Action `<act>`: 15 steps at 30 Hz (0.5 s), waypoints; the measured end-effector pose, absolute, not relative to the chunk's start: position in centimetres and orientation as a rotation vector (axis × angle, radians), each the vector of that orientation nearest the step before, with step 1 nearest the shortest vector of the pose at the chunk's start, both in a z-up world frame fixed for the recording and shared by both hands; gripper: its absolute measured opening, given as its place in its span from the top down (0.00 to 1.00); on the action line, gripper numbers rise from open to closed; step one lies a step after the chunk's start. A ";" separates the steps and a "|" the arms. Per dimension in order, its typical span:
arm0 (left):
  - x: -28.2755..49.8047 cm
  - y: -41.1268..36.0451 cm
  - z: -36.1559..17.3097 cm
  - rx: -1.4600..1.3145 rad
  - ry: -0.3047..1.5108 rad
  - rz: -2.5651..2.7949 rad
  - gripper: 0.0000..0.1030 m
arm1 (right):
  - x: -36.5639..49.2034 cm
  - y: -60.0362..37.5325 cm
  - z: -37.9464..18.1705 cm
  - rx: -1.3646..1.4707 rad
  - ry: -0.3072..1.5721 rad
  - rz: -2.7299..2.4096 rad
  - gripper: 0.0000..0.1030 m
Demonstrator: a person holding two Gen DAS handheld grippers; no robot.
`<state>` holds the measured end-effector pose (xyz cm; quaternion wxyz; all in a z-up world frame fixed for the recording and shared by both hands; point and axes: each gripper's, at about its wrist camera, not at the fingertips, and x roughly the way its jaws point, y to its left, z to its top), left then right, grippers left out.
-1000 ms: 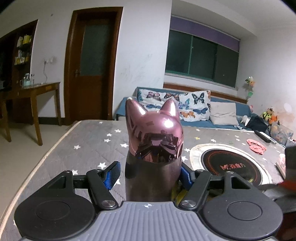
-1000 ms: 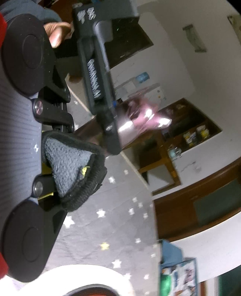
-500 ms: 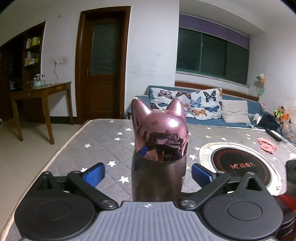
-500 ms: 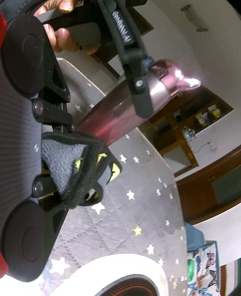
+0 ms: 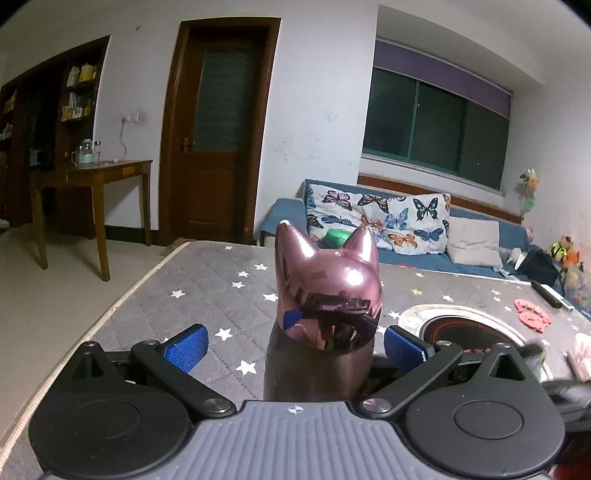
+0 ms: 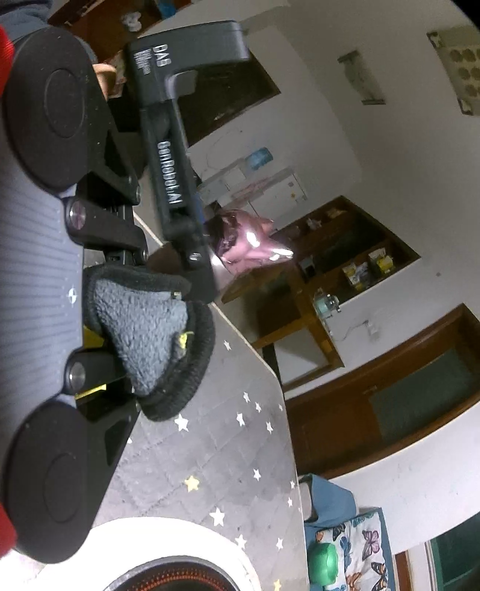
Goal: Clean container
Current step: 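Scrub the bottle body with the right gripper's sponge while the left gripper holds it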
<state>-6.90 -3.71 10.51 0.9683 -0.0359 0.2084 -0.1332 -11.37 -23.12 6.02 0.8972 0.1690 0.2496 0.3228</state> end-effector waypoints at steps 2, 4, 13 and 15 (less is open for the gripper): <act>-6.9 -3.7 10.4 -0.074 0.427 -0.269 0.00 | -11.3 -22.6 5.6 0.335 0.530 0.671 0.85; -6.9 -3.8 10.3 -0.070 0.433 -0.267 0.00 | -11.2 -22.0 4.9 0.316 0.550 0.668 0.85; -6.5 -4.2 9.9 -0.068 0.450 -0.257 0.00 | -10.6 -21.0 2.9 0.252 0.629 0.617 0.85; -6.5 -4.3 9.7 -0.070 0.454 -0.256 0.00 | -10.6 -21.2 2.9 0.254 0.632 0.607 0.85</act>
